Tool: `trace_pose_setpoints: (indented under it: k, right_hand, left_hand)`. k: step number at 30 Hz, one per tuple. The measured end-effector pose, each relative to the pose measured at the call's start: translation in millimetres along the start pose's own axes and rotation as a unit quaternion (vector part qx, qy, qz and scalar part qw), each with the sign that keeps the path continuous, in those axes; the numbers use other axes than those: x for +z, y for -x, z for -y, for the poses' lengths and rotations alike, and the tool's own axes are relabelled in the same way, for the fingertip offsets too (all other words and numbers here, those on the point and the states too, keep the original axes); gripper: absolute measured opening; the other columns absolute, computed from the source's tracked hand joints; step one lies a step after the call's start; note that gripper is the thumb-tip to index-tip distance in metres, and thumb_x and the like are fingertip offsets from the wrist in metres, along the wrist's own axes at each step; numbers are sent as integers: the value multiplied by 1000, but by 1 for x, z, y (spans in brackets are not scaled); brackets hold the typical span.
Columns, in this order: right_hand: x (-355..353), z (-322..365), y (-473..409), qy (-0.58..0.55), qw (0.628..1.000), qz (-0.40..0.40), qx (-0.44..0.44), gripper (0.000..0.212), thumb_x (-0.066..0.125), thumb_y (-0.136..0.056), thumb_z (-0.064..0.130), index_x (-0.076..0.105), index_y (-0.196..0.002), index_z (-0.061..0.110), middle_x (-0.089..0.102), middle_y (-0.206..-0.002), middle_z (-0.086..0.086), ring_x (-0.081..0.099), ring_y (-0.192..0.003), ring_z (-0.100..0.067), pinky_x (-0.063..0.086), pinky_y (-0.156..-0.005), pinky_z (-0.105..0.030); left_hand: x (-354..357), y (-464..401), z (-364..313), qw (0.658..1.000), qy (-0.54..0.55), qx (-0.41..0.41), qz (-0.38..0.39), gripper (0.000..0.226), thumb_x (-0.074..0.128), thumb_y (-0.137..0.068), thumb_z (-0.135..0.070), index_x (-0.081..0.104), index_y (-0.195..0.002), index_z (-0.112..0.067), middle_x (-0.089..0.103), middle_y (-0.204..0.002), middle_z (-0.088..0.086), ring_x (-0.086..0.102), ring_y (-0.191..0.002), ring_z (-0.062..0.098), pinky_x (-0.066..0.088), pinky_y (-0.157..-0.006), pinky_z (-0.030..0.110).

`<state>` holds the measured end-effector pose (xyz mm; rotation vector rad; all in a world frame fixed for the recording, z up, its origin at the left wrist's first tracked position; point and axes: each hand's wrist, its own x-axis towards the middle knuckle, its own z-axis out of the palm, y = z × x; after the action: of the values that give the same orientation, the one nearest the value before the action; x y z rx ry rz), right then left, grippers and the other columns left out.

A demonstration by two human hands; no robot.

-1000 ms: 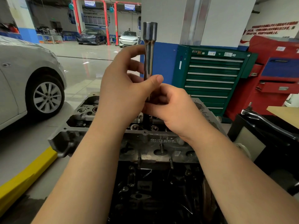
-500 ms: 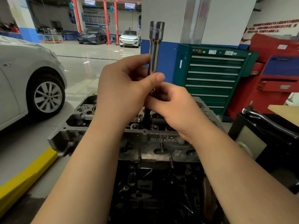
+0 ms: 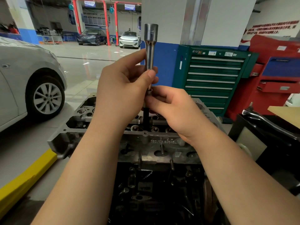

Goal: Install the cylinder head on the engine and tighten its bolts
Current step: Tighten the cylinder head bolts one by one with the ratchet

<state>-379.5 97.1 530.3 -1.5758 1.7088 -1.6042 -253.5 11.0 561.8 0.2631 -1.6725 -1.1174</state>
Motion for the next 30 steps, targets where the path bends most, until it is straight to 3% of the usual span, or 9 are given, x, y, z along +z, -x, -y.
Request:
trace_pose_setpoints:
  k: [3,7,10,14,20,23,26,30]
  right_hand:
    - [-1,0,1,27,1000,6,3,18,71,-93,32,74,-110,28,79,-104,7,74,-105,-15,54,-101,-55]
    - [0,1,0,65,997,-41,13,43,82,-72,56,69,-100,27,76,-92,5,74,-87,-16,61,-84,-53]
    - [0,1,0,33,999,-25,10,39,77,-80,54,73,-106,26,78,-102,6,74,-100,-15,57,-95,-54]
    - [-1,1,1,3,1000,0,-2,24,67,-93,32,75,-115,26,79,-109,6,73,-110,-16,53,-103,-55]
    - [2,2,1,78,996,-45,7,38,78,-75,60,69,-101,34,76,-97,12,73,-88,-11,60,-87,-50]
    - [1,3,2,16,1000,-12,-9,26,71,-90,41,74,-113,29,78,-107,8,73,-106,-15,54,-101,-53]
    - [-1,3,4,12,1000,-9,-7,24,68,-93,27,74,-116,25,79,-107,5,73,-108,-16,54,-103,-54]
    - [1,4,3,84,995,-50,6,44,76,-76,59,70,-109,30,77,-102,11,73,-98,-10,59,-92,-48]
  left_hand:
    - [0,0,-1,1000,30,-9,0,47,67,-97,-7,65,-140,-24,81,-103,-3,78,-98,12,63,-91,40]
    - [2,0,-1,1000,-13,17,-7,35,83,-86,-19,76,-121,-23,77,-100,0,76,-89,17,63,-84,42]
    - [2,0,1,999,-19,26,-9,34,81,-88,-16,77,-122,-18,77,-85,0,74,-76,13,62,-78,35]
    - [2,0,2,999,41,1,-8,38,69,-97,-8,70,-134,-16,81,-97,2,79,-88,18,64,-85,43]
    - [3,-1,2,999,15,35,-26,32,83,-84,-17,78,-115,-19,77,-91,4,74,-81,26,63,-77,45]
    - [2,0,3,999,35,38,-17,39,79,-89,-9,74,-127,-16,80,-91,4,78,-80,19,64,-79,39]
    - [3,0,3,998,59,28,-8,37,72,-94,-11,71,-130,-17,81,-97,1,79,-87,20,64,-81,37]
    - [5,0,1,999,15,29,-6,29,81,-86,-19,76,-112,-32,77,-94,-8,74,-83,21,61,-72,32]
